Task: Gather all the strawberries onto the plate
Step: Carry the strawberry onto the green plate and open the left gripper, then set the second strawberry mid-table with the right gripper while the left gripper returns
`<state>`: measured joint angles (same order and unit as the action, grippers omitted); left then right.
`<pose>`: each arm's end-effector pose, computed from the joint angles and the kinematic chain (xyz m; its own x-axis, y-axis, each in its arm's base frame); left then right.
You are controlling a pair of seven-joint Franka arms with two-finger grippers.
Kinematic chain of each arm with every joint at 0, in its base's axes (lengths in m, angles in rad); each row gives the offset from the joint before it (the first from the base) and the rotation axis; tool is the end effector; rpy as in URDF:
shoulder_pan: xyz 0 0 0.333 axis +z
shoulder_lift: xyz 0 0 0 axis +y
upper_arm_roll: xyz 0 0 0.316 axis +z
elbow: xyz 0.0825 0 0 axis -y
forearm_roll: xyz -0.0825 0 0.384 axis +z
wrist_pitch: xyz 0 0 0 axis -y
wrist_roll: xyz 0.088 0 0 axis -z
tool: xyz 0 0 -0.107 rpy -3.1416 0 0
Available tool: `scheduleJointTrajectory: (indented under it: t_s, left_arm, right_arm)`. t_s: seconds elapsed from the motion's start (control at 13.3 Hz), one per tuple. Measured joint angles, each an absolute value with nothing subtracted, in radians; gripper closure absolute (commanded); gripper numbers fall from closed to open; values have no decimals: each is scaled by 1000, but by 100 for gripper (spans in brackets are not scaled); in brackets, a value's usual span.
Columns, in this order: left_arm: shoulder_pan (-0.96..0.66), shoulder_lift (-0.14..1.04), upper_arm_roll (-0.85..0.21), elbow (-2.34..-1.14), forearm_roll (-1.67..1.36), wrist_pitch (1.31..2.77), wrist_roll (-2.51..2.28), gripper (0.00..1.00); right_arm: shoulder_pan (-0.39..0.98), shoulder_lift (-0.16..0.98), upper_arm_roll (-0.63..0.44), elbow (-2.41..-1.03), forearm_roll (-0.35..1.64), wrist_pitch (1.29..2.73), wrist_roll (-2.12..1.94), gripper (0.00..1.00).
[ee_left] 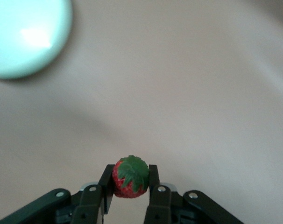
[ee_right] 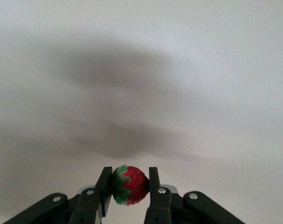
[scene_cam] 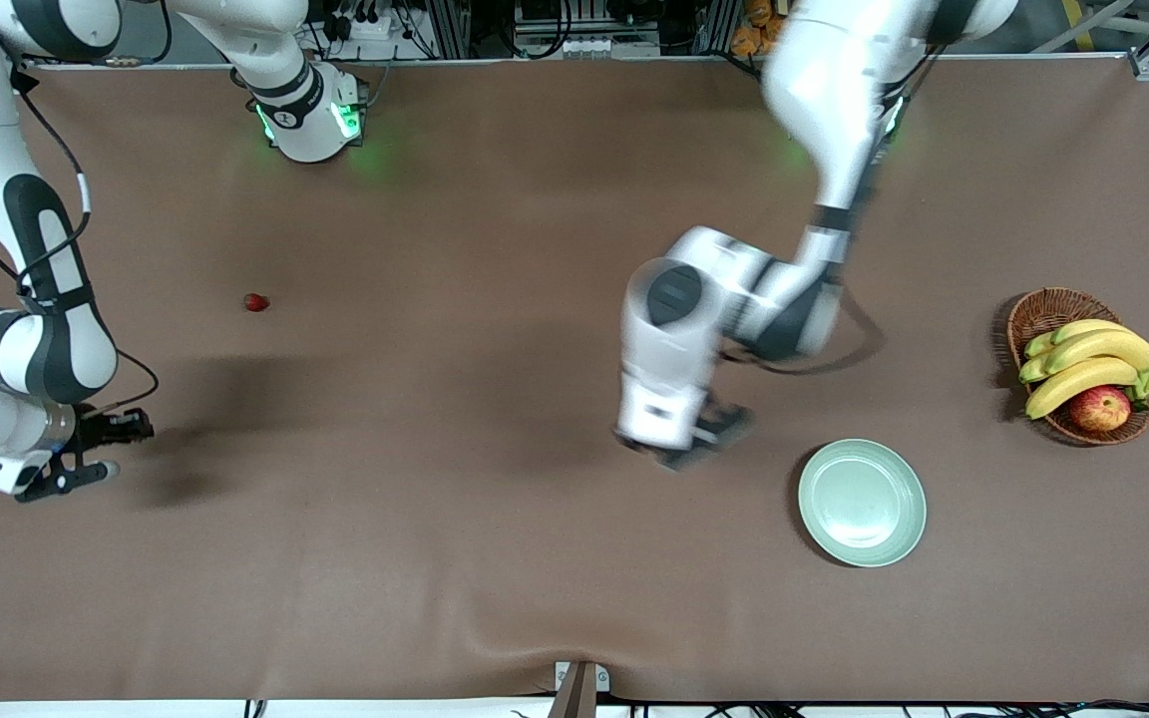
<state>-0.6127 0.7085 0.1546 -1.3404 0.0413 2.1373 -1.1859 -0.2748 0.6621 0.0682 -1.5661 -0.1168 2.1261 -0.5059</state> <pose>0.6564 -0.3510 0.3217 0.7746 0.6117 0.1609 0.6152 -0.7877 0.0331 0.6735 -0.1530 0.2476 0.9320 0.3443 -0.1129 0.3460 -0.9382 -0.0046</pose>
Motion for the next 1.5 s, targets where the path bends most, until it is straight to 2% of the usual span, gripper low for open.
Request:
scheduleJointTrajectory:
  t_s: [0.15,0.38,0.6,0.9,0.98,1.13,1.43,1.5]
  left_arm:
    - [-457,691,151,-1346,41,2070,-1174,100]
    - [-297,691,142,-1387,41,2045,-1117,100]
    - [-226,699,134,-1453,41,2063,-1034,100]
    - [-191,743,133,-1478,-38,2192,-914,100]
    - [-189,757,133,-1478,-63,2211,-883,94]
    - [-189,777,131,-1478,-87,2238,-844,0]
    - [-191,778,129,-1471,-88,2243,-810,0]
    - [-195,776,127,-1468,-88,2243,-808,0]
  right_arm:
    - [-188,642,72,-1551,-87,2125,-472,100]
    - [-60,638,75,-1551,108,2126,-420,100]
    - [51,637,77,-1551,278,2127,-413,100]
    - [238,639,78,-1554,380,2141,-277,100]
    - [283,641,78,-1555,384,2157,-230,100]
    - [369,655,78,-1558,395,2183,-137,100]
    - [497,715,76,-1563,408,2252,-31,100]
    - [509,731,76,-1564,408,2255,-26,96]
